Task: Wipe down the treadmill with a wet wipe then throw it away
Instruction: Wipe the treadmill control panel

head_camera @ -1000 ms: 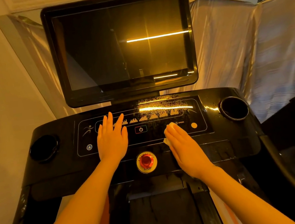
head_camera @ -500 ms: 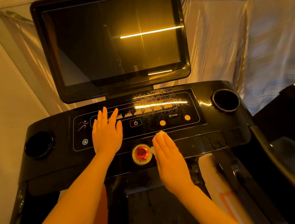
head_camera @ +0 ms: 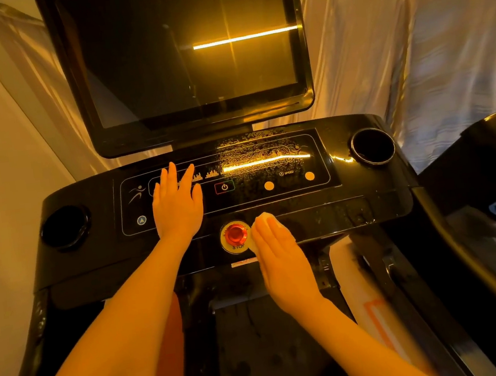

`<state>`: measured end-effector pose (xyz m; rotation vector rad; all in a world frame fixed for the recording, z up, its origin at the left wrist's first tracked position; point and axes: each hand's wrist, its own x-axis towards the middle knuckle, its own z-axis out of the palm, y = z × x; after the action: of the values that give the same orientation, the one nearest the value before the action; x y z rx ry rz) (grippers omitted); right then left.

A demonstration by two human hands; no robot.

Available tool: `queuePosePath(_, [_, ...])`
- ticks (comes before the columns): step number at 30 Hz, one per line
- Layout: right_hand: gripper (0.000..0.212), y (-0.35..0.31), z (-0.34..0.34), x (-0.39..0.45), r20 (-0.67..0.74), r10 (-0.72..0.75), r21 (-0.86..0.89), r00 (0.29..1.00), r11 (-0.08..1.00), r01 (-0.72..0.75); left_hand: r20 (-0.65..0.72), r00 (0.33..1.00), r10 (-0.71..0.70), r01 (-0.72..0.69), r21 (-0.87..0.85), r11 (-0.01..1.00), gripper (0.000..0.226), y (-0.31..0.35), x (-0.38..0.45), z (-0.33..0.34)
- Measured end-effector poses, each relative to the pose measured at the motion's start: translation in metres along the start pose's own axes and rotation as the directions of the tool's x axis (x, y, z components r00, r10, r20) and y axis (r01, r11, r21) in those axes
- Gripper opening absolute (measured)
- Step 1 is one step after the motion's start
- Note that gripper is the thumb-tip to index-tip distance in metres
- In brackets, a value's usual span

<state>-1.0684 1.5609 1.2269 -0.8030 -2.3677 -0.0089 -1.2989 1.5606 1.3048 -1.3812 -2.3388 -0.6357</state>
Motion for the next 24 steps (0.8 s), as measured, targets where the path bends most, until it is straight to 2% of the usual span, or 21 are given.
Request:
queuePosePath(3, [0.062, -0.004, -0.002, -0.002, -0.017, -0.003, 0.057, 1.0, 0.998, 0.004, 0.003, 1.0, 0.004, -0.004, -0.013, 1.0, 0.049, -0.001, -0.001, 0.0])
queuePosePath(6, [0.065, 0.005, -0.002, -0.003, 0.009, -0.003, 0.025, 1.0, 1.0, 0.003, 0.008, 1.0, 0.003, -0.003, -0.017, 1.0, 0.049, -0.001, -0.001, 0.0])
queuePosePath(10, [0.055, 0.029, -0.008, -0.007, 0.018, 0.094, 0.0, 0.995, 0.996, -0.094, 0.008, 1.0, -0.001, 0.001, -0.024, 1.0, 0.049, -0.001, 0.0, 0.0])
queuePosePath(13, [0.062, 0.04, -0.015, -0.008, -0.014, 0.132, 0.006, 0.991, 0.991, -0.132, 0.009, 1.0, 0.0, 0.0, -0.021, 1.0, 0.049, -0.002, 0.0, 0.0])
queuePosePath(24, [0.056, 0.059, -0.029, 0.009, -0.015, 0.094, 0.102, 0.995, 0.99, -0.092, 0.021, 0.999, -0.038, 0.038, -0.016, 0.999, 0.049, 0.005, 0.001, -0.001])
